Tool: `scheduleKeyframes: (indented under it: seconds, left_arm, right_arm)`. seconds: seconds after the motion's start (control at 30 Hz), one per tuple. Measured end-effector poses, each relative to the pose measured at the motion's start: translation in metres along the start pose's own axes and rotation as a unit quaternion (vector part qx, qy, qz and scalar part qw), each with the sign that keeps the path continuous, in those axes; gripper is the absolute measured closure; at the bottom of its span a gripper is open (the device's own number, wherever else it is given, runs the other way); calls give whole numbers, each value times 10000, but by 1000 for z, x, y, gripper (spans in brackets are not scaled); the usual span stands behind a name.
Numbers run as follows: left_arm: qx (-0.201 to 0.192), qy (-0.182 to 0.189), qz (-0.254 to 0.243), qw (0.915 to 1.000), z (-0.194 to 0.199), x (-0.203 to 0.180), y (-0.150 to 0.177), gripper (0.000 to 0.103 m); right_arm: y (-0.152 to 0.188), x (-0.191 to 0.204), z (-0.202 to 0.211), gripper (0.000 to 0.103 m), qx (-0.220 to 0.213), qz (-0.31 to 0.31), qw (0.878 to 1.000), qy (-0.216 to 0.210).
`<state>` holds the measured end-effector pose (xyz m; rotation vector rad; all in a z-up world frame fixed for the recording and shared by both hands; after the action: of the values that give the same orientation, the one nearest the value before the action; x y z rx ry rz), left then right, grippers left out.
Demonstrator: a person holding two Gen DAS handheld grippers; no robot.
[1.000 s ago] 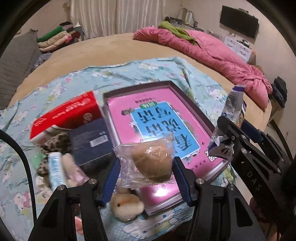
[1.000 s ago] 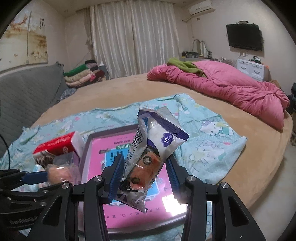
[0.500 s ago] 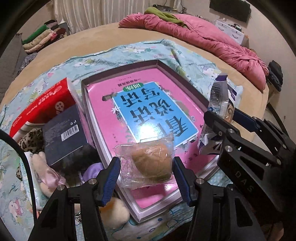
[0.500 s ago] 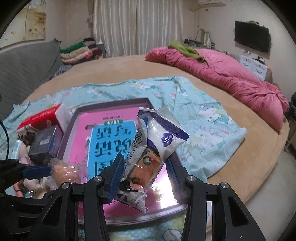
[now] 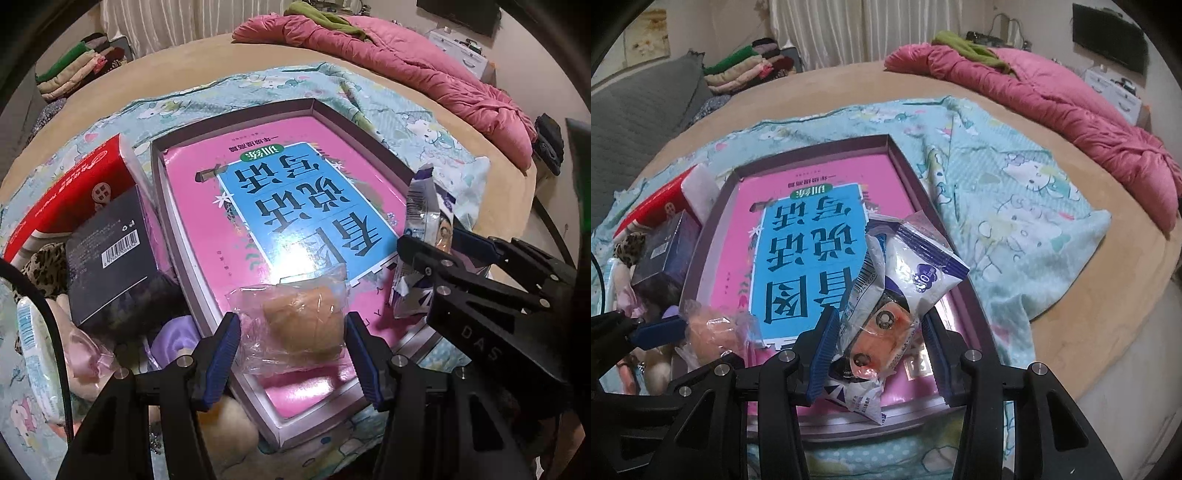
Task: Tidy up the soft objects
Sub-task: 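Carry the snack packet and bagged bun over the pink book tray, then open both grippers to drop the packet and bun onto the pink tray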
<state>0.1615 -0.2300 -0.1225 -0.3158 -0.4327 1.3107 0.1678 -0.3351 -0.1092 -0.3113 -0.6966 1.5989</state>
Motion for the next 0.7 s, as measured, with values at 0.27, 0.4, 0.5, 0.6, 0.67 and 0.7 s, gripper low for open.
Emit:
scheduleKeyframes:
  seconds: [0.27,0.4,0.5,0.6,0.67,0.7]
  left_arm:
    - [49,46,64,10000,-3,1,2,44]
    - [62,40,140,9999,-2,4,1,44]
    - [66,105,212,9997,-2,5,1,44]
    - [60,85,180,9998,-1,5,2,44]
    - [50,88,189,9998,-1,5,2,44]
    - [44,93,197,9998,-1,5,2,44]
  right_arm:
    - [6,-1,-10,54,204,-239,9991,-276]
    - [5,-1,-7,52,133,-300,9991,-273]
    - [5,-4,-3,46,60,-378,9989,-262]
    - [5,-8,-1,41,8,-512,9984,-252]
    - [5,-11,3,37,-56,-583,9980,-235]
    - [5,-12,4,37,-84,-598,9979,-241]
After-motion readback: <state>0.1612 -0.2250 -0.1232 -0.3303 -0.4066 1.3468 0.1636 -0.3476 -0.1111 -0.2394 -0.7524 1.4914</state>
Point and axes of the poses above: each gripper's, at about its wrist camera, not at the fingertips, and z roughly against the way its jaws point, x to its left, y to its underside, the point moved 9 cm from there along -z, roughly the way its jaws point, and after that the axes turned 13 degrees about -y, right-handed, at the moved point
